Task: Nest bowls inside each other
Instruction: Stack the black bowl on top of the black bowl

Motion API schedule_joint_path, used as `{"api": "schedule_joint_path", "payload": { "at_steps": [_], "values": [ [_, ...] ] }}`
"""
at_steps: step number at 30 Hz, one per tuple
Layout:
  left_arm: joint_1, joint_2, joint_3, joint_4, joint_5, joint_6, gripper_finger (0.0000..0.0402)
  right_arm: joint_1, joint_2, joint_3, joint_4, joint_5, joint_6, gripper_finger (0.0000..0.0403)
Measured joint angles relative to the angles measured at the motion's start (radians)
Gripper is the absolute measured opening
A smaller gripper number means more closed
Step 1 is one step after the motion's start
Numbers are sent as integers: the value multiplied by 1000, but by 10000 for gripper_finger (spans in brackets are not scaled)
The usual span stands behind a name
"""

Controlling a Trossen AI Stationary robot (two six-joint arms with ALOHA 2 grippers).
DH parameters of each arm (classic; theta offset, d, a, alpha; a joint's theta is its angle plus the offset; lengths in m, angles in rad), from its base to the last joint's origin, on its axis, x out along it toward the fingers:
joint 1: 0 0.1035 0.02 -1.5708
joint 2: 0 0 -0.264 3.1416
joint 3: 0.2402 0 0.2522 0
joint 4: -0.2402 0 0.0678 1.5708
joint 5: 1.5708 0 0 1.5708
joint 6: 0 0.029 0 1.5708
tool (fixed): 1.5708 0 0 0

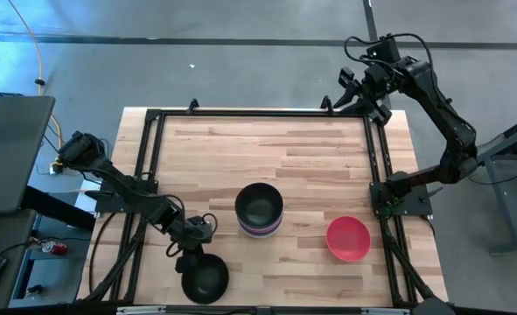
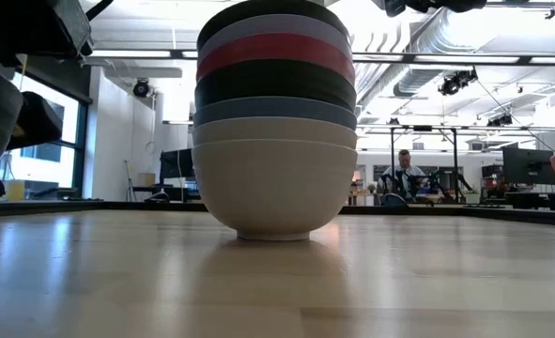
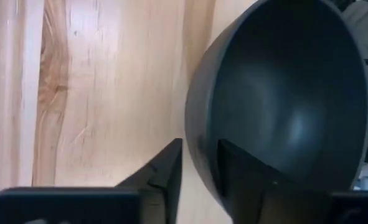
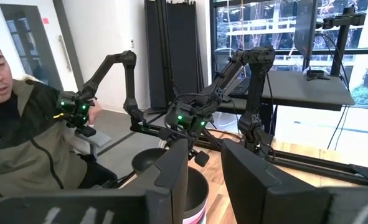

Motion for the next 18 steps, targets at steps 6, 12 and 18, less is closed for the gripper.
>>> {"api": "schedule_joint_path", "payload": {
  "at_steps": [6,12,18],
  "values": [
    [4,0,0,-47,-2,23,9,0,0,0,-95,0,-99,90],
    [30,-1,0,-76,11,56,5,0,0,0,-178,0,-192,90],
    [96,-46,1,-163,50,116,3,0,0,0,-190,0,-199,90]
  ]
}}
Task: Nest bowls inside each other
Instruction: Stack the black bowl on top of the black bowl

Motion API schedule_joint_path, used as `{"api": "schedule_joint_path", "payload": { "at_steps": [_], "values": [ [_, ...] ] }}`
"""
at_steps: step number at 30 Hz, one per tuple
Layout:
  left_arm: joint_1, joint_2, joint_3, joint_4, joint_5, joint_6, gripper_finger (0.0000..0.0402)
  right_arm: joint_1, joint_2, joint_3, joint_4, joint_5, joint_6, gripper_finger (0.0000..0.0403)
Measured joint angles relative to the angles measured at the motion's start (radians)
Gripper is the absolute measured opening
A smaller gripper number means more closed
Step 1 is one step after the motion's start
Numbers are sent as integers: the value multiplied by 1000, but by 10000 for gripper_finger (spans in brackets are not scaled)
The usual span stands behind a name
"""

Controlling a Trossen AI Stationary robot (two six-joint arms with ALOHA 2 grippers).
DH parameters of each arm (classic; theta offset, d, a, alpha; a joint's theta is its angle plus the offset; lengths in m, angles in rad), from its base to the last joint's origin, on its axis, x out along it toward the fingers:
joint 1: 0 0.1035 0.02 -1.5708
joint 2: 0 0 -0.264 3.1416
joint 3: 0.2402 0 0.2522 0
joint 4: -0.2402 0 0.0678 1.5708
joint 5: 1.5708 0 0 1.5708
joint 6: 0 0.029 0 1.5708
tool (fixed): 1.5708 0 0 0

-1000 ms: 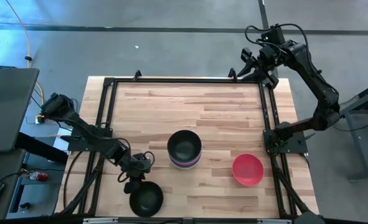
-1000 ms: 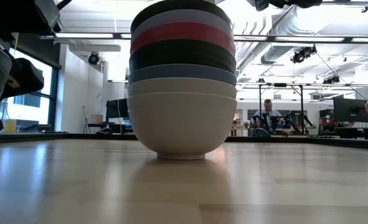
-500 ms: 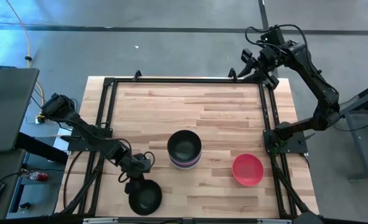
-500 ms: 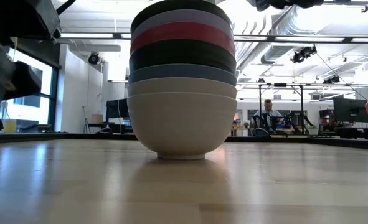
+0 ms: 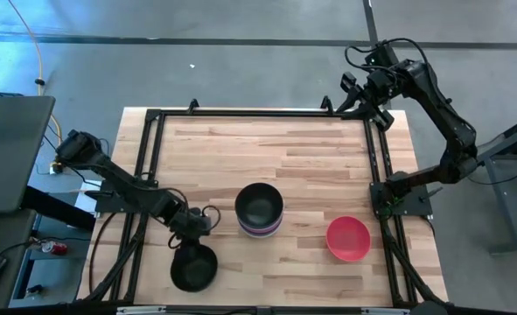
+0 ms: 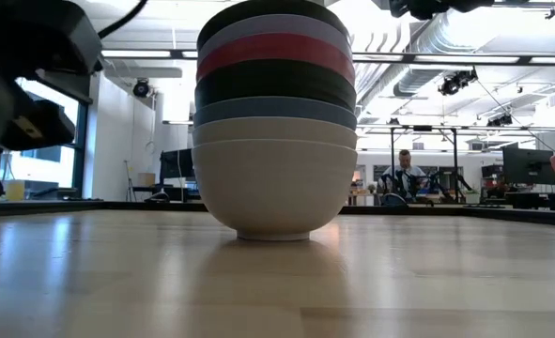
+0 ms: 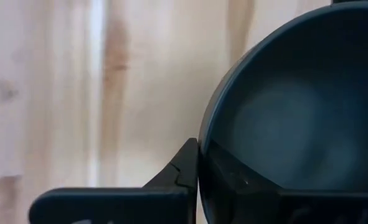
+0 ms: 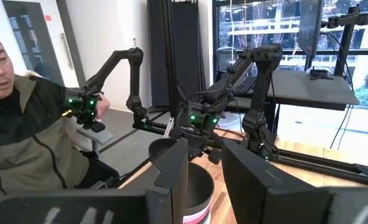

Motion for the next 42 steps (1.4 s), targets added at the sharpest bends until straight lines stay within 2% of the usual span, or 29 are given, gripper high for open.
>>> {"api": "schedule_joint_path", "payload": {
  "at_steps": [10,20,27,33,42],
  "values": [
    [159,-99,109,-323,-31,192,1,0,0,-26,-6,0,-4,90],
    [320,-153,258,-537,-55,371,0,-4,0,-215,56,54,-71,90],
    [437,-150,403,-662,-56,480,0,-29,-1,-254,106,55,-69,90],
    [520,-145,540,-731,-54,553,0,-38,0,-254,169,56,13,90],
    [582,-11,787,-824,-53,684,0,-38,0,-254,201,56,34,90]
  ]
}}
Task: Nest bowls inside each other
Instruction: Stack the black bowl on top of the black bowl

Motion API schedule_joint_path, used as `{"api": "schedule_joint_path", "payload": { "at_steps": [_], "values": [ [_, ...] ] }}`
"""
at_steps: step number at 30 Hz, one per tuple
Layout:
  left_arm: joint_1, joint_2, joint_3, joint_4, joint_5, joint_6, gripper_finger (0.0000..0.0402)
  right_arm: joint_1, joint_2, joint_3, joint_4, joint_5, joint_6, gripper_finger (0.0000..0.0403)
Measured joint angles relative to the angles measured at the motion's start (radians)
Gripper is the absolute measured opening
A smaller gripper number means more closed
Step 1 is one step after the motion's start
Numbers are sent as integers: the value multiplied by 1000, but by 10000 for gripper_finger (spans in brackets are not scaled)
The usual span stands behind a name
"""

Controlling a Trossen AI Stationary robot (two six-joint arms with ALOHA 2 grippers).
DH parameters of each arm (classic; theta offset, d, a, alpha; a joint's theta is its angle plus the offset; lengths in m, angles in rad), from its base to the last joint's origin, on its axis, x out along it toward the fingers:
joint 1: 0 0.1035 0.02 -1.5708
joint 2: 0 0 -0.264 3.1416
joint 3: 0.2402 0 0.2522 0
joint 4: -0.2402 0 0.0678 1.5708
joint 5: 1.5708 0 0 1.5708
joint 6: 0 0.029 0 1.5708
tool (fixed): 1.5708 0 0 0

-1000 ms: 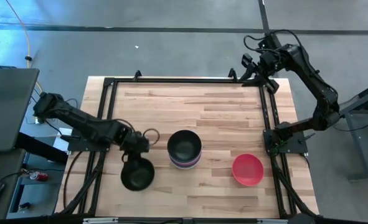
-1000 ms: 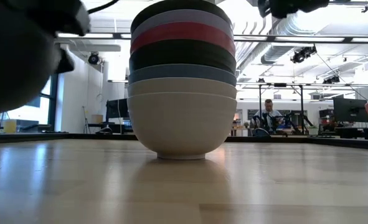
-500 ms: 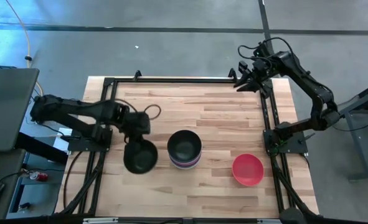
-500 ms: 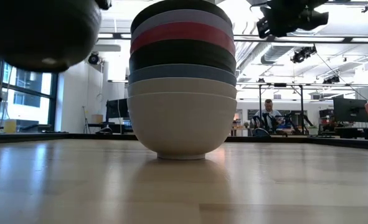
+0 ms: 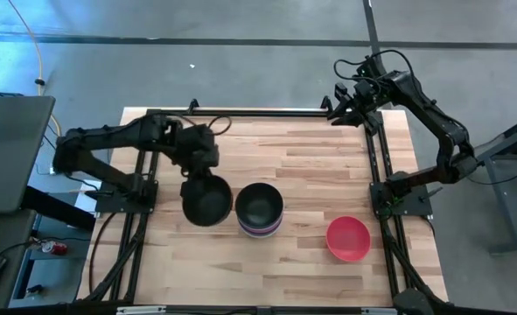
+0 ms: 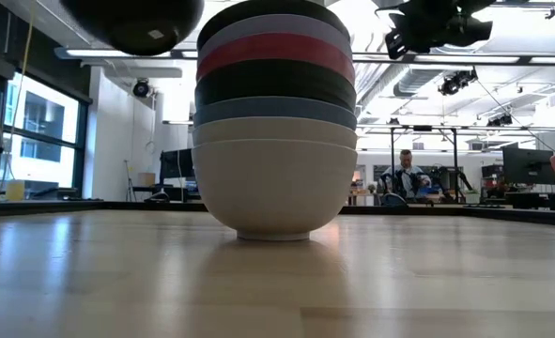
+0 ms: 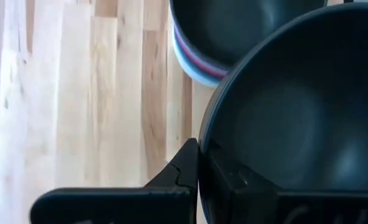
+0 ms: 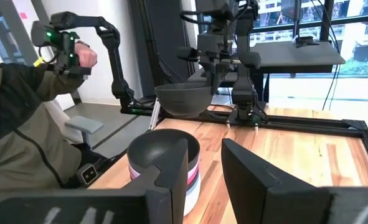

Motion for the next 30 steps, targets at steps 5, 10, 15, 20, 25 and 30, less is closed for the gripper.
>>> {"api": "schedule_joint_path", "payload": {
  "at_steps": [5,10,15,20,25,30],
  "values": [
    [23,126,169,-91,1,80,0,0,0,0,0,0,25,90],
    [48,250,342,-174,6,149,0,0,0,0,0,2,73,90],
    [72,356,495,-200,85,222,0,0,0,0,-4,3,81,90],
    [100,440,602,-217,153,273,0,1,0,1,-5,4,81,90],
    [133,500,641,-233,205,294,0,1,0,1,-5,5,79,90],
    [156,547,647,-238,239,318,0,1,0,1,-5,6,66,90]
  ]
}}
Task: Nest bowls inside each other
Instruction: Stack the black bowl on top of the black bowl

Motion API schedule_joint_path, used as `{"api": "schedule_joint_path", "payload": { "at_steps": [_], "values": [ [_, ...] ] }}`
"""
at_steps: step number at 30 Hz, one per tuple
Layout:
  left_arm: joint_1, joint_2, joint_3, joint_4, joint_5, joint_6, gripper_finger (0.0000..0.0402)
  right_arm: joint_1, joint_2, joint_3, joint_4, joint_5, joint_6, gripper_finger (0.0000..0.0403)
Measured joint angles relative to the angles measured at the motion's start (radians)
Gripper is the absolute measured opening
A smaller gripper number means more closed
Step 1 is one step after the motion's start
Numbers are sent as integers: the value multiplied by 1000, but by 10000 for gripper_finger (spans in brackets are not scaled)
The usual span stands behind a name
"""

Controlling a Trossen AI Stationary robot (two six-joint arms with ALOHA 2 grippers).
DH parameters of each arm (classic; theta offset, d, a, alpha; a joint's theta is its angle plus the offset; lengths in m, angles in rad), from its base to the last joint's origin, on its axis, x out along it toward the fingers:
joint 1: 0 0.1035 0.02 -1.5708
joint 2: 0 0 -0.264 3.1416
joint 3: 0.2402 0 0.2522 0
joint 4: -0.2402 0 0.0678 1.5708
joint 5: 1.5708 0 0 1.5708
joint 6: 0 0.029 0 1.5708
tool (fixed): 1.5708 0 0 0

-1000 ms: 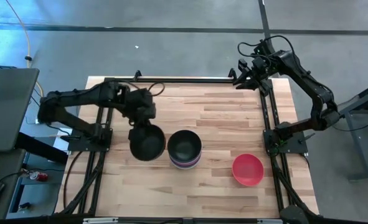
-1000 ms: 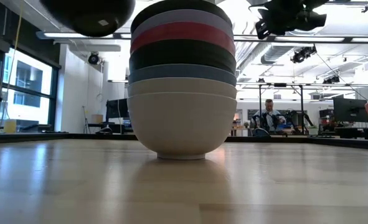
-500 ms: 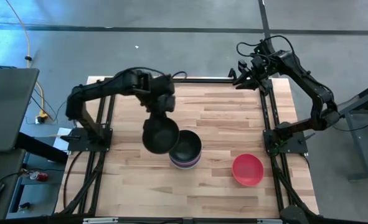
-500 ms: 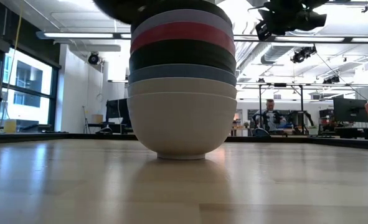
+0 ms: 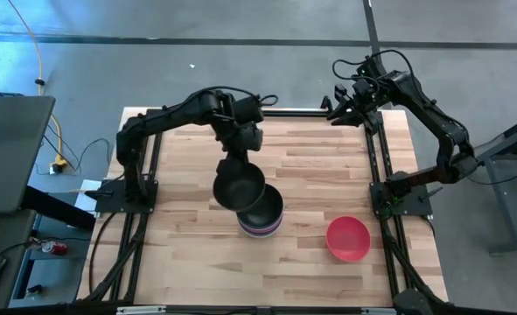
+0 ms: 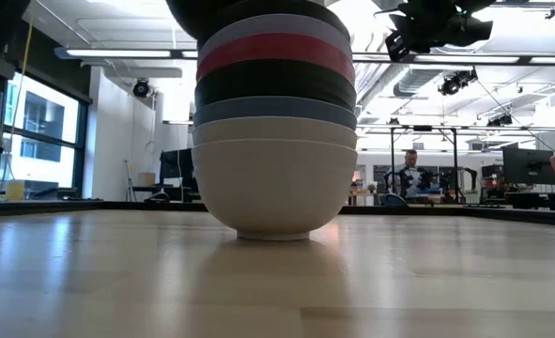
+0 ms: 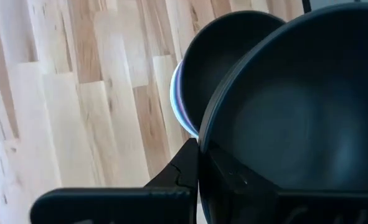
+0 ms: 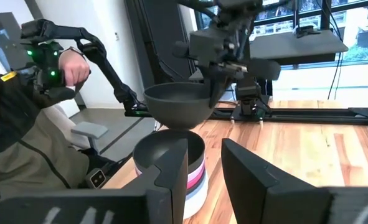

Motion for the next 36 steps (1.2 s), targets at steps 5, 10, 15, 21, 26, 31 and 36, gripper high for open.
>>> {"api": "schedule_joint_path", "payload": {
  "at_steps": [5,10,15,21,26,31,36],
  "values": [
    [15,42,0,4,55,17,0,0,0,0,0,0,-7,90],
    [15,59,0,19,58,35,0,0,0,0,0,0,-28,90],
    [15,60,0,59,60,36,0,0,0,0,2,0,-48,90],
    [14,60,0,91,75,37,0,2,0,0,13,-3,-48,90],
    [13,60,0,125,106,43,0,2,0,0,16,-16,-49,90],
    [8,62,0,148,108,43,0,2,0,0,18,-17,-49,90],
    [-6,90,28,154,109,48,0,2,0,0,21,-17,-49,90]
  ]
}}
